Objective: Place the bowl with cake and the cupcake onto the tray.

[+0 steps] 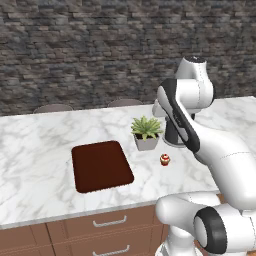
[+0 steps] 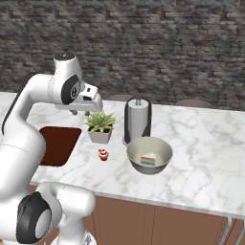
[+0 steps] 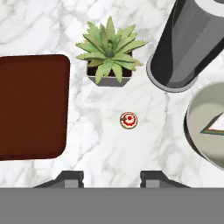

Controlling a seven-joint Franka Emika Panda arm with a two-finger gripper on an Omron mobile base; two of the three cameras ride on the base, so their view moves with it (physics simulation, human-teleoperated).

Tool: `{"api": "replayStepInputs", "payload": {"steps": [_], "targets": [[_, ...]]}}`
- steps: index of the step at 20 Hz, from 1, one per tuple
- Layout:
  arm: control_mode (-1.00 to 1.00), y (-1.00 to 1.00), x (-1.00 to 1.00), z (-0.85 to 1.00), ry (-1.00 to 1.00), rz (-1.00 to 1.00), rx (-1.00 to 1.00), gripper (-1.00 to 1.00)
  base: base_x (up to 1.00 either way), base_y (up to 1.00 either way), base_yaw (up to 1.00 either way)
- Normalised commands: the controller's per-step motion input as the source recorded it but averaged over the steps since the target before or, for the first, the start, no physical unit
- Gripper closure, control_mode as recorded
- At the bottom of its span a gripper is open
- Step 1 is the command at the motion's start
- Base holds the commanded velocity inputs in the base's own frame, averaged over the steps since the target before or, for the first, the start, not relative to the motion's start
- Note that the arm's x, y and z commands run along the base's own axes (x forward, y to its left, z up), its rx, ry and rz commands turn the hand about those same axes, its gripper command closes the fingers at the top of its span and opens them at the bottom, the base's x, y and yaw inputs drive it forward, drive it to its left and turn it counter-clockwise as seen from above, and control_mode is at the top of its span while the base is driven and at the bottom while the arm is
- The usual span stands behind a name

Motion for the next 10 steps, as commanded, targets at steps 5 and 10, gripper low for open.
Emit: {"api": "replayStepInputs", "payload": {"steps": [5,10], "targets": [[-1.0,0.0,-0.05,-0.14,0.0,0.0,0.0,-1.0,0.0,0.0,0.0],[-1.0,0.0,-0.08,-0.37,0.0,0.0,0.0,-1.0,0.0,0.0,0.0]]}}
